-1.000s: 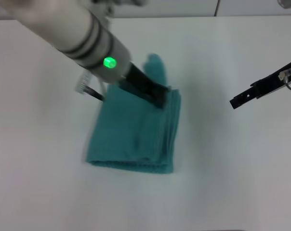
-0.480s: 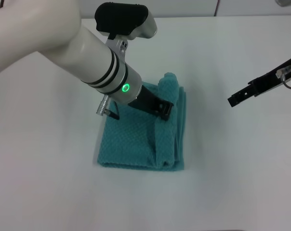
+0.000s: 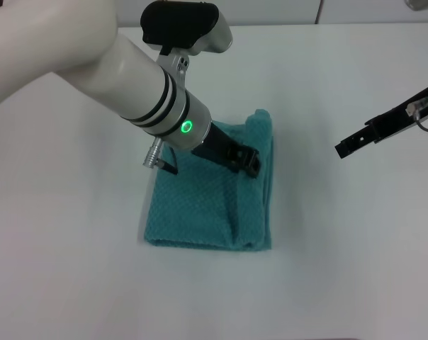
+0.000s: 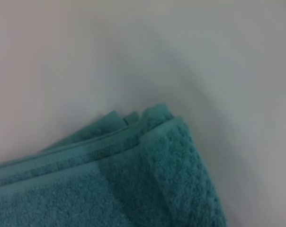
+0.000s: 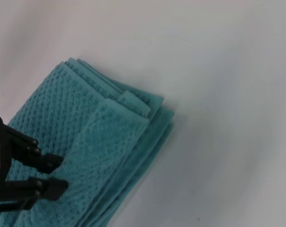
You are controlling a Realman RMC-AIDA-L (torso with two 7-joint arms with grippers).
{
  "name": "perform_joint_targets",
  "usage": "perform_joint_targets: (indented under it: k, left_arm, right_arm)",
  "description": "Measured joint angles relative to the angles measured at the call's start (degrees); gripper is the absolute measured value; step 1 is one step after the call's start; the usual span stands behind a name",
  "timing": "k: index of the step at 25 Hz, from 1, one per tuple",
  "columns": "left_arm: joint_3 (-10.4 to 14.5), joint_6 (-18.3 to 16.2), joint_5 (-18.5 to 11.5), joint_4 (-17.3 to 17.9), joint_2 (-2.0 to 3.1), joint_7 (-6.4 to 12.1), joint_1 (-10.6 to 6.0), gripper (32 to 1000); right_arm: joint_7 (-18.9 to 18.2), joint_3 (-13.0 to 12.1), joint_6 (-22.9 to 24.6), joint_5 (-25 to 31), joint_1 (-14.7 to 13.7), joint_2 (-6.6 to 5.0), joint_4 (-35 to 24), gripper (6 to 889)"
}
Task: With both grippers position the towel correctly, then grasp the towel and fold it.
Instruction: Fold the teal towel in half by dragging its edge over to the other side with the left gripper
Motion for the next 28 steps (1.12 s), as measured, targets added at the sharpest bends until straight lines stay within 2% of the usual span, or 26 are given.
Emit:
perform_joint_targets:
  k: [3, 8, 16, 22, 28]
  left_arm:
    - [0.0, 0.1, -0.9, 0.0, 0.03, 0.91, 0.18, 249]
    - [0.0, 0.8, -1.5, 0.4, 0.15, 1.59, 0.12, 493]
    - [-0.1, 1.6, -1.6, 0.9, 0.16, 1.72, -0.1, 732]
    - [-0.2, 1.6, -1.6, 0.9, 0.15, 1.69, -0.11, 867]
    - [-0.8, 2.1, -1.6, 0.9, 0.26, 1.73, -0.19, 867]
  right_arm:
    - [0.0, 0.0, 0.0, 0.0, 0.0, 0.0, 0.0, 859]
    - [0.0, 0.0, 0.0, 0.0, -0.3, 0.0, 0.0, 859]
    - [0.0, 0.0, -0.1, 0.0, -0.4, -0.07, 0.0, 859]
    - [0.0, 0.0, -0.1, 0.0, -0.5, -0.09, 0.0, 859]
    - [0.0, 0.0, -0.1, 0.0, -0.5, -0.09, 0.0, 859]
